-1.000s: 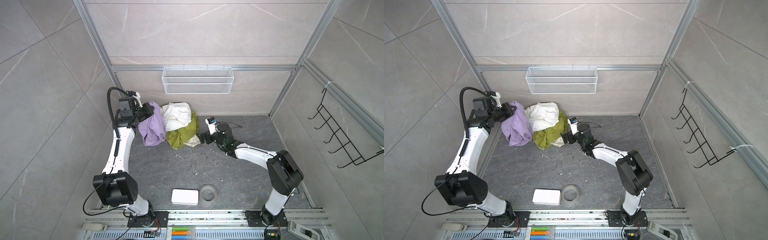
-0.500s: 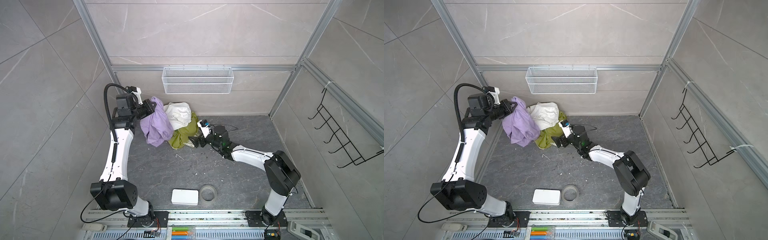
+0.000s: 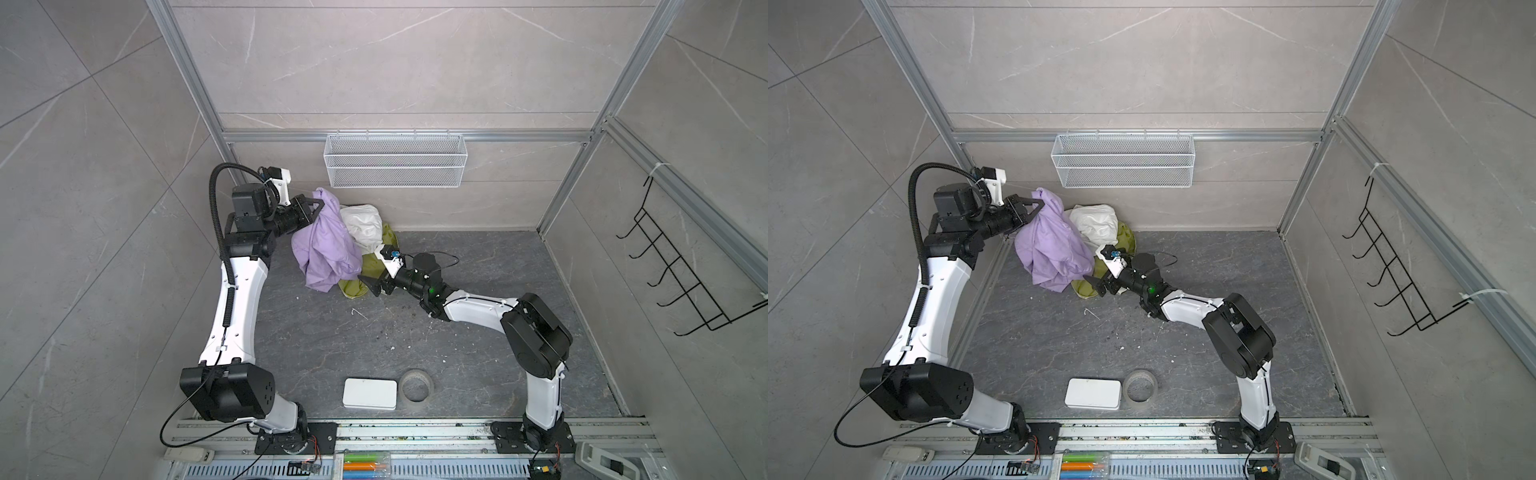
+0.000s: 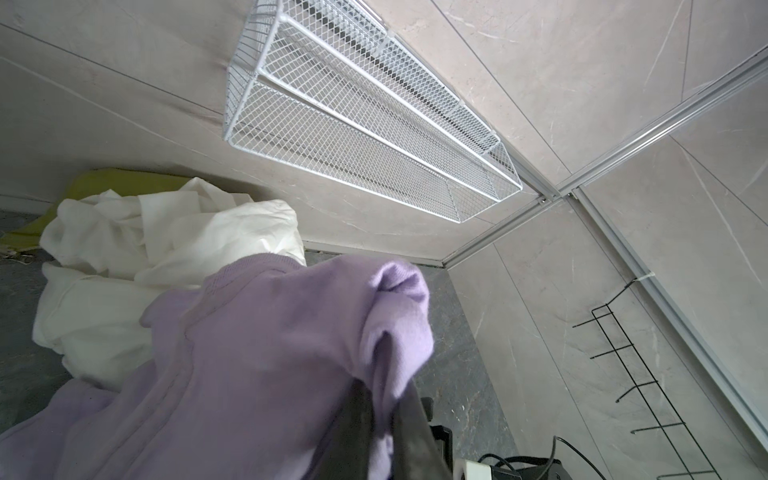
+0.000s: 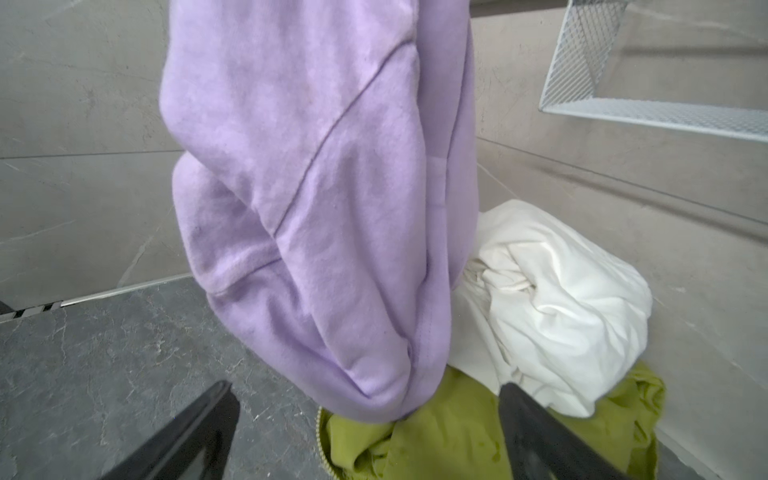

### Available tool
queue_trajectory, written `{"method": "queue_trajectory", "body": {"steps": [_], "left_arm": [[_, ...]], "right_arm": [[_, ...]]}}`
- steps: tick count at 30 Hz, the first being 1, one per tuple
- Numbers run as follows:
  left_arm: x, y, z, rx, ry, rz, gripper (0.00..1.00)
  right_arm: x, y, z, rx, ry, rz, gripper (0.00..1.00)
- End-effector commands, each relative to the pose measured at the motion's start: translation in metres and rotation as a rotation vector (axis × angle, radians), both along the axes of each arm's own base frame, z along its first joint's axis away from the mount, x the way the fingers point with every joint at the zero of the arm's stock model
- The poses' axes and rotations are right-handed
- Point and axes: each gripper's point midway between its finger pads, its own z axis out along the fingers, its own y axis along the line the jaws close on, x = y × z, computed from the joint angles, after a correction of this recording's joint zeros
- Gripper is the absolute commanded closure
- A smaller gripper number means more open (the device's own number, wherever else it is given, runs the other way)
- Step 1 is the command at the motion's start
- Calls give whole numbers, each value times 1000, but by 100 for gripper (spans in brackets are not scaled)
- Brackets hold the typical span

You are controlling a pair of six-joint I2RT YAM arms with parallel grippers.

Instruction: Pick out a specific cloth from the pile

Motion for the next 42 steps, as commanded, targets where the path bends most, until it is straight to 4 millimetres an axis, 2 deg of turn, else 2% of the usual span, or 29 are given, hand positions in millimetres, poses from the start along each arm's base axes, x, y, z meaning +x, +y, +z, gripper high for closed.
{"method": "queue_trajectory", "body": {"steps": [1, 6, 11, 20, 28, 32, 37, 42], "left_arm": [[-30, -18, 67, -16, -208, -82, 100], [-38, -29, 78, -17, -241, -109, 100], [-44, -34, 86, -23, -262, -118, 100], [-48, -41, 93, -31, -281, -138, 100], [-48, -48, 93, -39, -283, -155, 100], [-49, -49, 93, -41, -284, -158, 100], [-50, -51, 94, -41, -288, -161, 100], [-50, -51, 93, -42, -288, -160, 100]], "right_arm": [[-3, 17, 27, 62, -110, 28, 0], [3, 32, 43, 153, -154, 2, 0], [9, 42, 49, 233, -170, -14, 0], [3, 57, 42, 255, -143, 27, 0], [10, 68, 42, 297, -129, 30, 1], [14, 70, 41, 306, -119, 24, 12], [14, 73, 40, 304, -102, 39, 39], [12, 72, 44, 308, -94, 44, 61]]}}
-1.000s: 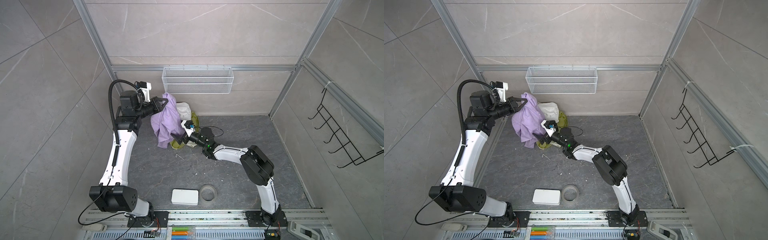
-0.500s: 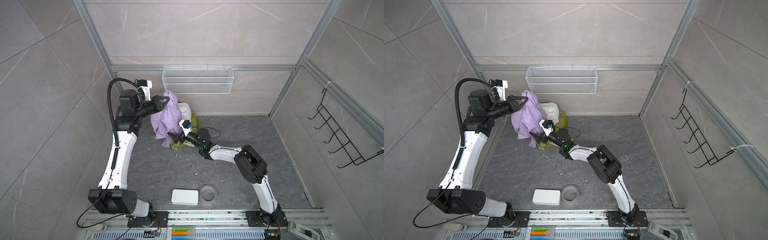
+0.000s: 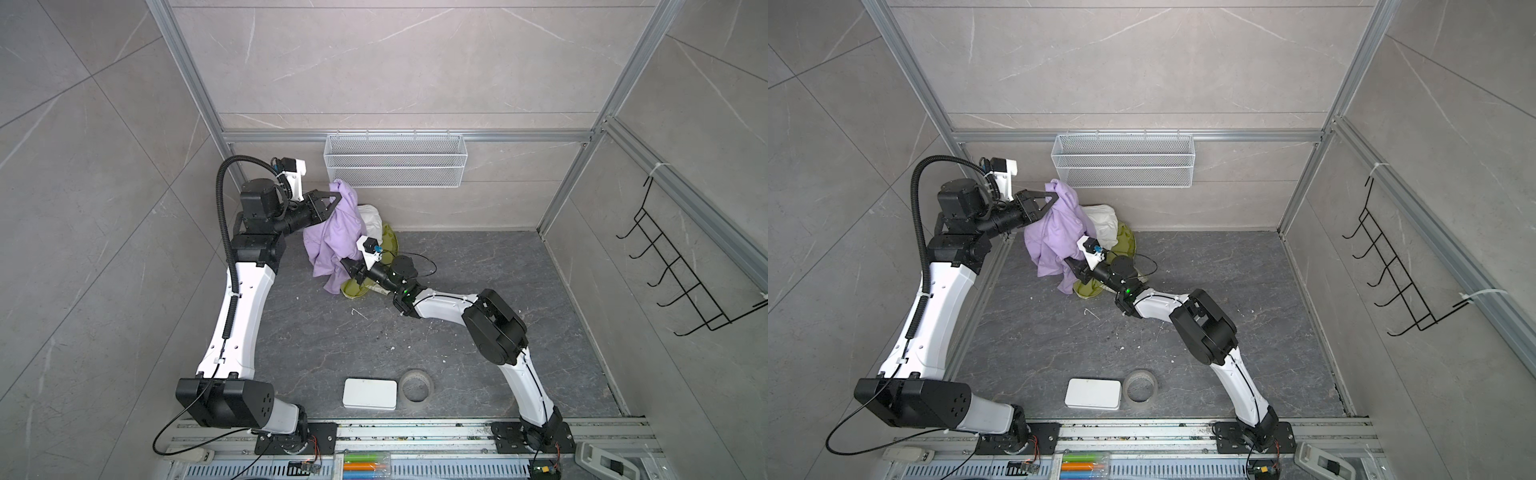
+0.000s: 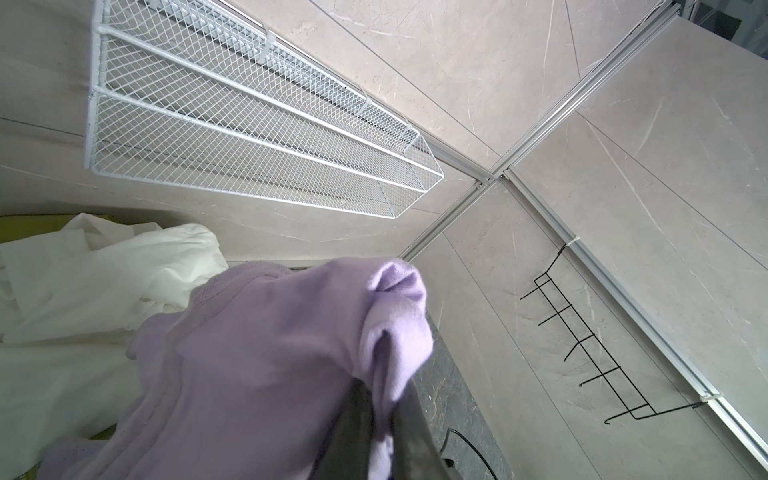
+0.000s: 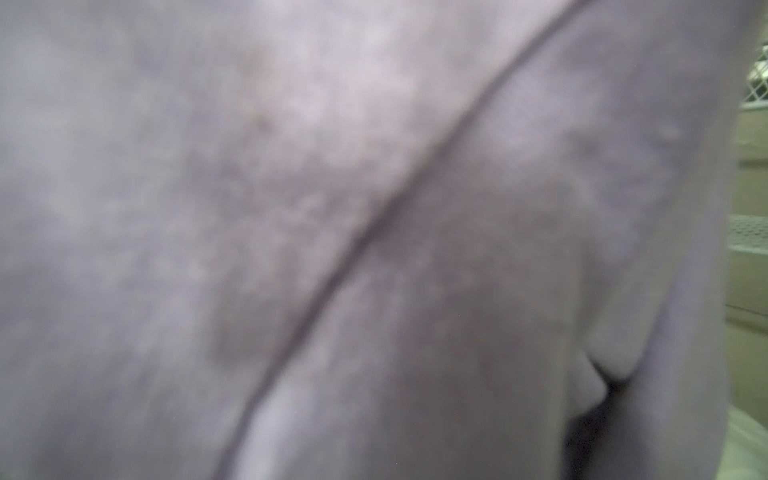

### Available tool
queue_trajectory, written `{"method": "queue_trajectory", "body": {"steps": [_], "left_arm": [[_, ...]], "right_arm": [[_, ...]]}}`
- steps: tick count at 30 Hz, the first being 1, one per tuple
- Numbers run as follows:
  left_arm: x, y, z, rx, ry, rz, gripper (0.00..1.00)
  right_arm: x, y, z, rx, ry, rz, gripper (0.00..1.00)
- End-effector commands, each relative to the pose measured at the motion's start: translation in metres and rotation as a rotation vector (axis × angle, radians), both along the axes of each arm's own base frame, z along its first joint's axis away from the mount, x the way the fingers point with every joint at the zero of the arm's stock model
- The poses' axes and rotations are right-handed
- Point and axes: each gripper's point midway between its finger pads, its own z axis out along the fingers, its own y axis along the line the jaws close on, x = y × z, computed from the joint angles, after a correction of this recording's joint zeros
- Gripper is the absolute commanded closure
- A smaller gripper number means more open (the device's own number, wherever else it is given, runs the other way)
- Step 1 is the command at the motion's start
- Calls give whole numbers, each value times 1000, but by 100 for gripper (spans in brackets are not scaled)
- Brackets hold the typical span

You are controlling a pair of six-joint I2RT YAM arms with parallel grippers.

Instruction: Pick out a specific cloth from the pile

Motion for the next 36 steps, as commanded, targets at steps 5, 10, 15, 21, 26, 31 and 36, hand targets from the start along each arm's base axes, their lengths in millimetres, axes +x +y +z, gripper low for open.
{"method": "queue_trajectory", "body": {"steps": [5, 10, 15, 21, 26, 31, 36], "left_arm": [[-23, -3, 53, -16, -178, -21, 100], [-24, -1, 51, -7, -182, -7, 100], [-23, 1, 50, -2, -184, 9, 100], [-26, 2, 53, 3, -196, 19, 100], [-28, 5, 53, 22, -203, 35, 100], [-27, 6, 52, 29, -204, 41, 100], [-25, 6, 51, 28, -201, 41, 100]], "right_arm": [[-8, 3, 11, 14, -12, 25, 95], [-11, -4, 18, 23, -15, 11, 100], [-13, -15, 29, 32, -21, -19, 100], [-21, -27, 50, 55, -41, -29, 100], [-30, -36, 69, 69, -62, -27, 100], [-38, -46, 85, 76, -84, -36, 100], [-41, -53, 90, 47, -93, -55, 100]]}}
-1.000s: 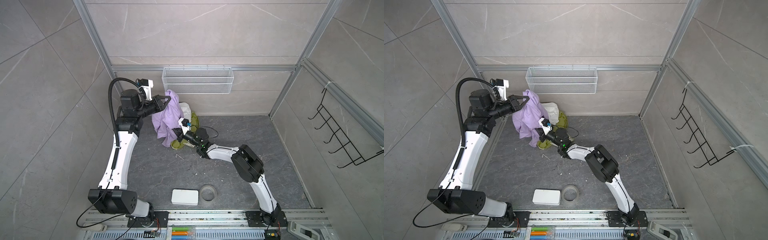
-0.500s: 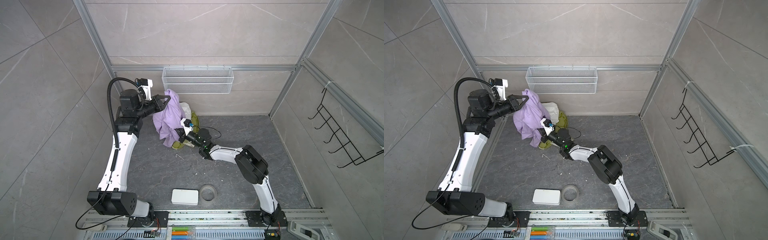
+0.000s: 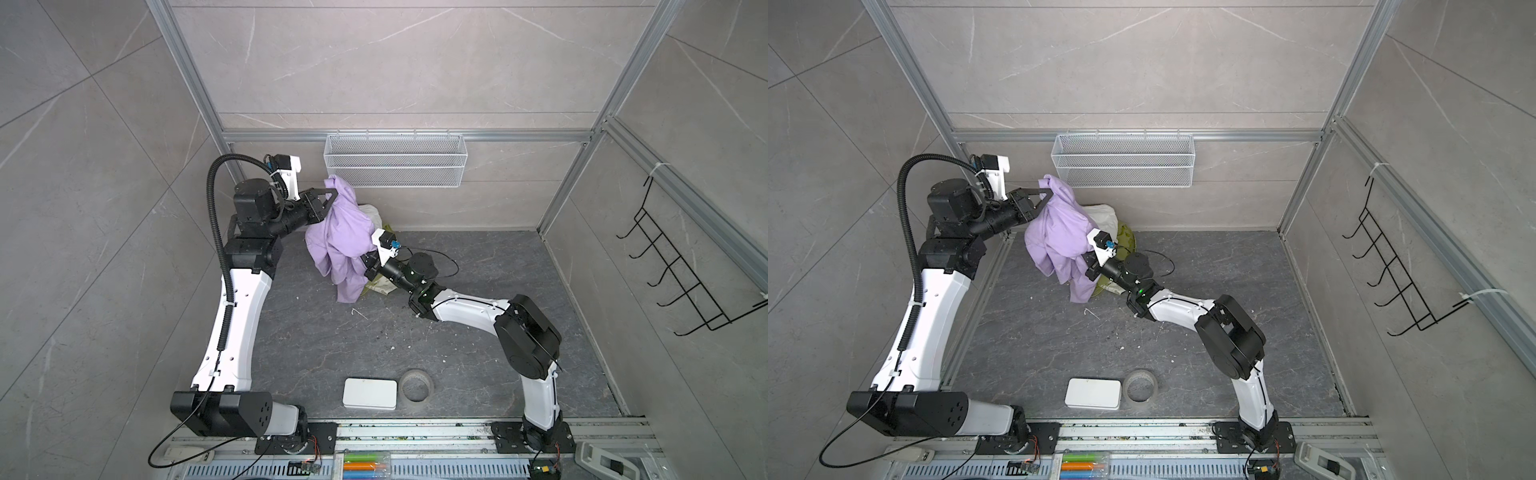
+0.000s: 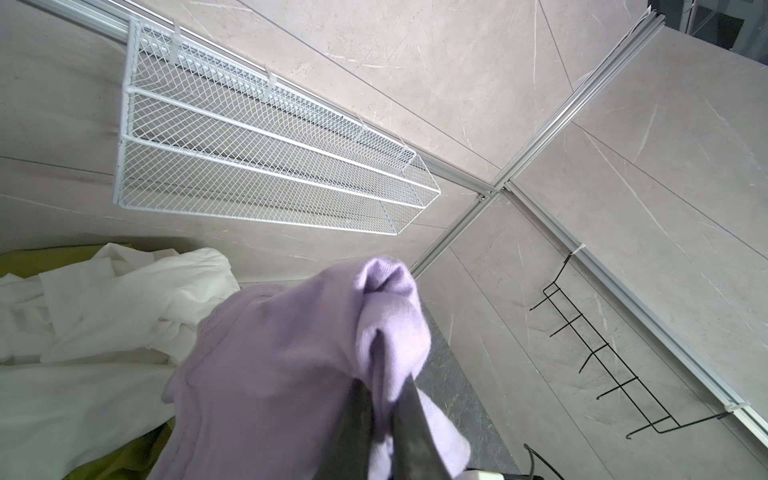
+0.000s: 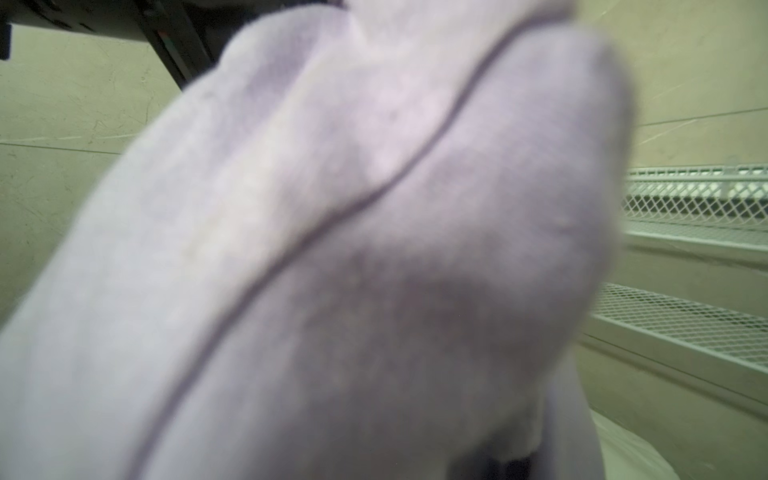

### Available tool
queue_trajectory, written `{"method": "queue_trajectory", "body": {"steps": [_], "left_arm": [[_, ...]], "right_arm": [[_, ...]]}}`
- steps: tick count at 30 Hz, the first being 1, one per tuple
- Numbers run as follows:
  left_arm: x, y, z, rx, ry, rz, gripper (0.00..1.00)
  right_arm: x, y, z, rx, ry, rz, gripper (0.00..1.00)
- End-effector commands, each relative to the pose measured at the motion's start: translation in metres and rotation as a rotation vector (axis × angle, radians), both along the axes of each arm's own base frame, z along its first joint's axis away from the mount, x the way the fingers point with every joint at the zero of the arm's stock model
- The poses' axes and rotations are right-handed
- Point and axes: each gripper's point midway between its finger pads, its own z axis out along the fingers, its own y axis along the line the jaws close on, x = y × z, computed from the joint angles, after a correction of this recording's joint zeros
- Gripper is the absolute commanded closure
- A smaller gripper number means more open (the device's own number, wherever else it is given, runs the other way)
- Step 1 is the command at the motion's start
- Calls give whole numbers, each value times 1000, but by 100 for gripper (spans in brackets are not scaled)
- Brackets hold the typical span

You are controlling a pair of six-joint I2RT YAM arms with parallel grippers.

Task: Pick out a specific cloth from the pile
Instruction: 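Lift the lavender sweatshirt clear of the pile with both grippers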

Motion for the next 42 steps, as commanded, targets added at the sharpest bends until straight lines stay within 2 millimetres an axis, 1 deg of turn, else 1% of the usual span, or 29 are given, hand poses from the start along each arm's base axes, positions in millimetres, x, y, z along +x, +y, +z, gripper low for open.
{"method": "queue_trajectory", "body": {"steps": [1, 4, 7, 13, 18, 21, 25, 31, 34, 38, 42], "left_arm": [[-15, -1, 34, 6, -133, -9, 100], [-18, -2, 41, 0, -147, -17, 100], [-21, -2, 49, -6, -163, -22, 100], [-24, -8, 56, -15, -177, -42, 100], [-27, -28, 58, 4, -195, -81, 100], [-28, -46, 62, 8, -208, -116, 100], [-29, -75, 68, 7, -228, -174, 100], [-29, -120, 70, -11, -239, -264, 100], [-25, -138, 67, -22, -228, -294, 100], [-15, -165, 49, -41, -164, -340, 100], [-13, -197, 35, -43, -134, -401, 100]], "right_arm": [[-5, -10, 18, -7, -33, -27, 100], [-5, -12, 13, -2, -28, -33, 100], [-6, -16, 17, 6, -32, -37, 100], [-8, -34, 43, 21, -65, -62, 100], [-9, -58, 67, 37, -78, -97, 100], [-8, -76, 79, 32, -68, -133, 100], [-9, -100, 89, 9, -31, -193, 100], [-14, -149, 102, -21, 20, -311, 100], [-17, -174, 102, -43, 68, -362, 100], [-28, -201, 92, -81, 157, -413, 100], [-40, -231, 82, -109, 205, -495, 100]]}}
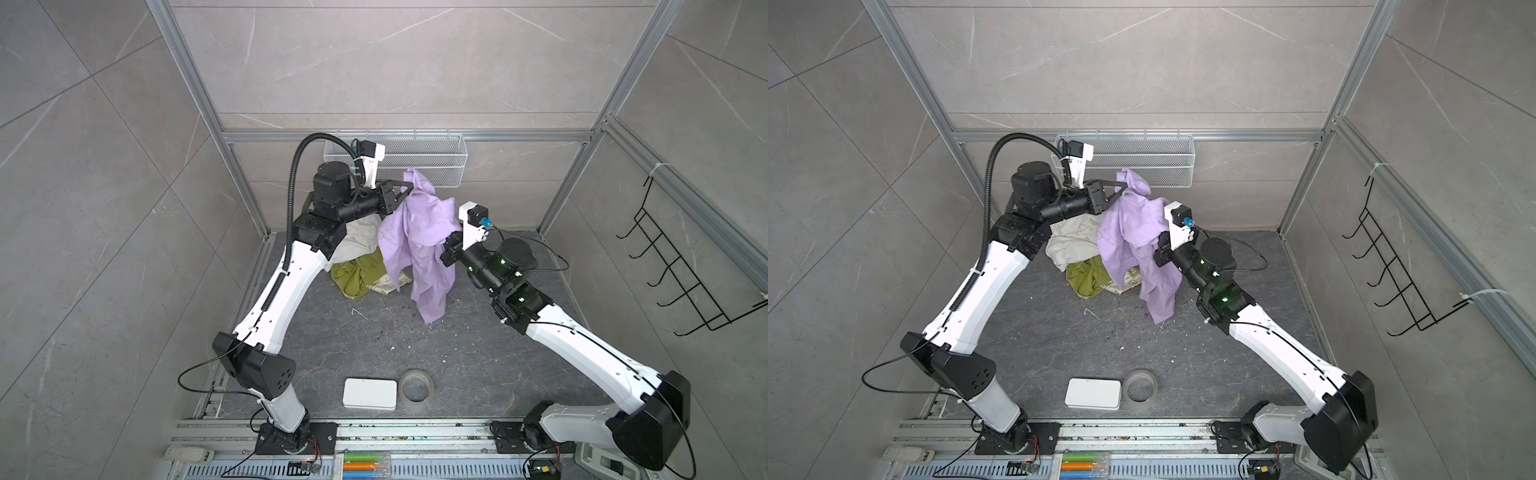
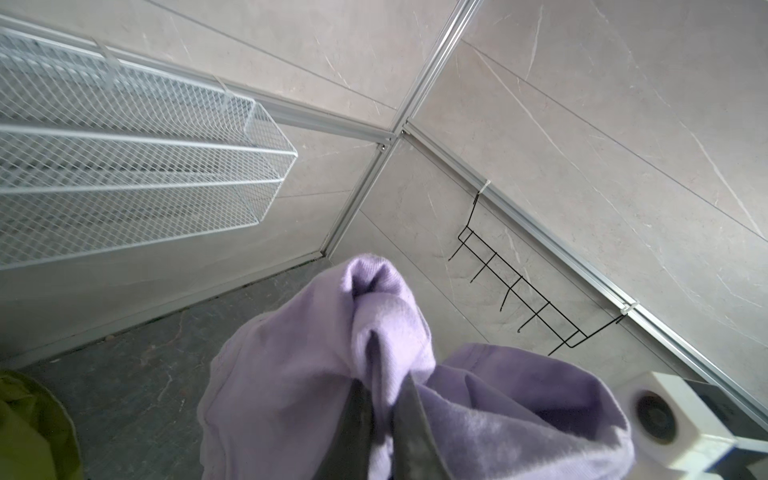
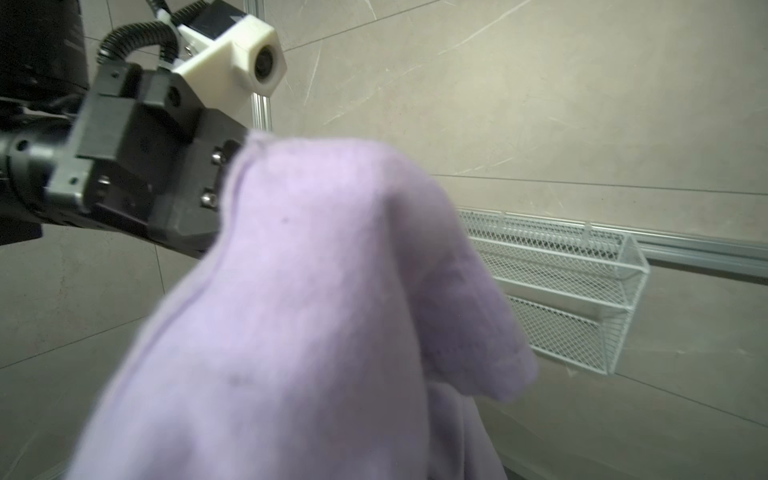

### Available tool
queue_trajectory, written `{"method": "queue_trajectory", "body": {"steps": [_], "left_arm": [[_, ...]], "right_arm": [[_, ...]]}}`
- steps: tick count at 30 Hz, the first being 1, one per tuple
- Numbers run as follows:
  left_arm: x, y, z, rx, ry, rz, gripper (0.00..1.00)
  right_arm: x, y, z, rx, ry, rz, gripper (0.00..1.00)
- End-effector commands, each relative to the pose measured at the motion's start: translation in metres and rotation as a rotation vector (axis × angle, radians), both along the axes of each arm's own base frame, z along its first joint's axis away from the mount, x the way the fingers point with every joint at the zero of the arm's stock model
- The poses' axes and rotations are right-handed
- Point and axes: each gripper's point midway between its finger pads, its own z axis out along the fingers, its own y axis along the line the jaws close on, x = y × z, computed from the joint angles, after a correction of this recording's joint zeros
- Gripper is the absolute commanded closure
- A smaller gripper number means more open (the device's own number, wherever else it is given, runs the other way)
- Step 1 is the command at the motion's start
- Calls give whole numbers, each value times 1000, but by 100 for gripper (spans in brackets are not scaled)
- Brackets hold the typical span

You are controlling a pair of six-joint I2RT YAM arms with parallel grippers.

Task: Pick out a specific cloth from the pile
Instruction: 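Lift the lavender sweatshirt clear of the pile with both grippers, then carry the sweatshirt toward the robot and lower it onto the open floor with both grippers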

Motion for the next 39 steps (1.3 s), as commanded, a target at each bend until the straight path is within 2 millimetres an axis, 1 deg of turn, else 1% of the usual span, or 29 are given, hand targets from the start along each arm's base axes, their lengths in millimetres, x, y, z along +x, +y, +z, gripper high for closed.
{"method": "queue_trajectory", "body": {"steps": [1, 9, 13, 15, 17, 19, 20, 25, 28, 33, 35, 39], "left_arm": [[-9, -23, 25, -56, -73, -56, 100], [-1, -80, 13, -84, -35, -161, 100], [1, -107, 5, -98, -17, -216, 100], [4, -117, -1, -101, -9, -233, 100], [9, -122, -7, -105, 13, -243, 100], [13, -126, -17, -95, 29, -248, 100], [15, -128, -22, -87, 33, -248, 100], [23, -129, -71, 10, 69, -213, 100], [24, -127, -95, 56, 91, -208, 100], [20, -125, -123, 102, 133, -216, 100], [18, -125, -133, 114, 154, -222, 100], [13, -125, -155, 135, 208, -246, 100]], "right_arm": [[-8, -30, -14, -21, 81, -93, 100], [-26, -81, -20, -78, 121, -242, 100], [-36, -104, -18, -85, 119, -306, 100], [-41, -111, -14, -76, 107, -323, 100], [-45, -115, -10, -75, 98, -333, 100], [-45, -118, -11, -83, 98, -345, 100], [-44, -118, -15, -87, 104, -350, 100], [-34, -115, -49, -115, 174, -349, 100], [-31, -111, -68, -123, 230, -331, 100], [-33, -109, -104, -152, 345, -314, 100], [-35, -111, -121, -157, 400, -315, 100], [-42, -111, -147, -152, 494, -307, 100]]}}
